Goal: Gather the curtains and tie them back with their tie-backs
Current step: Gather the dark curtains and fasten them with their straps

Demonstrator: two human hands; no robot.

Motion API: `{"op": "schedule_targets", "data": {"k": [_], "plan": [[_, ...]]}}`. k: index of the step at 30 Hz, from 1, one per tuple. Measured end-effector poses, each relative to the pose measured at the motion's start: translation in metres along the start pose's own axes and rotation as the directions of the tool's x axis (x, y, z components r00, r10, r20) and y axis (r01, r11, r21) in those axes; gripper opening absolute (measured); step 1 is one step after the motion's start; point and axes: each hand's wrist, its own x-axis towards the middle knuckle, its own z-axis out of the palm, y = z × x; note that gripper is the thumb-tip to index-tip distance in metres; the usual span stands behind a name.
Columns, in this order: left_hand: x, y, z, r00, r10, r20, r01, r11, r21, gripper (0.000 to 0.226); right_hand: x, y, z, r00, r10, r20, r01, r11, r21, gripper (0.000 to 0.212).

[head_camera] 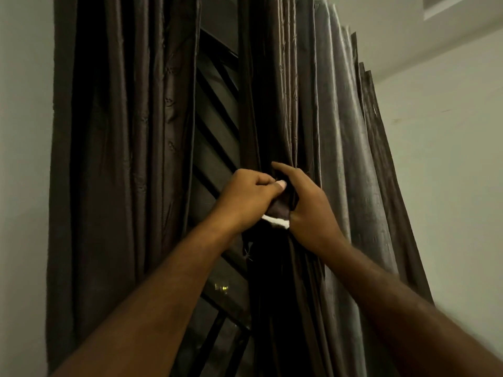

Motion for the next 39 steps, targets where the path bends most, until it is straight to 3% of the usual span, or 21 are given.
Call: {"op": "schedule_targets", "data": {"k": [2,4,6,8,10,12,14,17,19,21,22,23,24,26,29,32,35,39], "plan": [[-0.001,-0.001,0.000,1.000,-0.009,0.012,0.010,0.999,-0.042,0.038,-0.002,0.000,-0.003,0.996,0.046,-0.077,-0.039,0.995,0.090,0.035],[-0.002,-0.008,-0.003,1.000,-0.028,-0.013,0.028,0.999,-0.047,0.041,-0.003,-0.005,-0.007,0.967,0.229,-0.115,-0.180,0.925,0.336,0.015],[0.001,-0.023,-0.007,0.995,0.008,-0.102,0.000,0.997,0.075,0.030,-0.002,-0.008,-0.011,0.906,0.407,-0.116,-0.282,0.784,0.552,0.010],[0.002,-0.038,-0.011,0.992,0.026,-0.120,0.004,0.971,0.241,0.051,0.000,-0.008,-0.013,0.863,0.493,-0.112,-0.312,0.694,0.649,0.008],[0.005,-0.052,-0.012,0.995,-0.008,-0.099,0.038,0.953,0.301,0.066,0.002,-0.014,-0.015,0.838,0.537,-0.100,-0.309,0.617,0.723,0.009],[0.010,-0.064,-0.012,0.989,-0.019,-0.144,0.068,0.936,0.345,0.047,0.001,-0.017,-0.017,0.836,0.542,-0.080,-0.298,0.572,0.764,0.014],[0.015,-0.072,-0.014,0.965,0.071,-0.253,0.042,0.908,0.417,0.024,0.000,-0.019,-0.019,0.841,0.538,-0.057,-0.296,0.546,0.784,0.020],[0.023,-0.083,-0.014,0.900,0.246,-0.359,-0.006,0.833,0.554,0.019,-0.001,-0.019,-0.020,0.825,0.565,-0.025,-0.316,0.497,0.808,0.020],[0.033,-0.090,-0.010,0.886,0.244,-0.395,0.034,0.814,0.580,0.019,-0.001,-0.022,-0.017,0.805,0.594,0.017,-0.345,0.444,0.827,0.019],[0.043,-0.088,-0.002,0.884,0.114,-0.454,0.097,0.904,0.417,0.020,-0.002,-0.025,-0.012,0.775,0.628,0.061,-0.378,0.384,0.842,0.027],[0.048,-0.081,0.004,0.882,-0.017,-0.470,0.113,0.978,0.175,0.020,-0.002,-0.026,-0.009,0.761,0.643,0.082,-0.389,0.353,0.851,0.033],[0.052,-0.070,0.011,0.893,-0.159,-0.421,0.123,0.986,-0.110,0.022,-0.003,-0.025,-0.006,0.747,0.657,0.105,-0.401,0.318,0.859,0.038],[0.054,-0.060,0.018,0.901,-0.274,-0.337,0.148,0.923,-0.354,0.026,-0.004,-0.025,-0.004,0.730,0.670,0.136,-0.412,0.272,0.870,0.040],[0.050,-0.042,0.026,0.936,-0.346,-0.064,0.252,0.785,-0.565,0.034,-0.008,-0.025,0.001,0.698,0.687,0.204,-0.416,0.157,0.896,0.043],[0.045,-0.037,0.030,0.916,-0.183,0.356,0.393,0.581,-0.713,0.042,-0.012,-0.024,0.003,0.686,0.675,0.270,-0.398,0.037,0.917,0.043],[0.046,-0.044,0.025,0.845,0.065,0.530,0.455,0.432,-0.778,0.078,-0.015,-0.025,0.005,0.707,0.654,0.269,-0.412,0.071,0.909,0.040],[0.045,-0.047,0.025,0.883,0.107,0.457,0.364,0.458,-0.811,0.096,-0.013,-0.020,0.004,0.720,0.639,0.272,-0.449,0.130,0.884,0.037],[0.046,-0.041,0.024,0.929,-0.045,0.367,0.317,0.606,-0.729,0.048,-0.009,-0.015,-0.002,0.710,0.649,0.272,-0.515,0.215,0.830,0.037]]}}
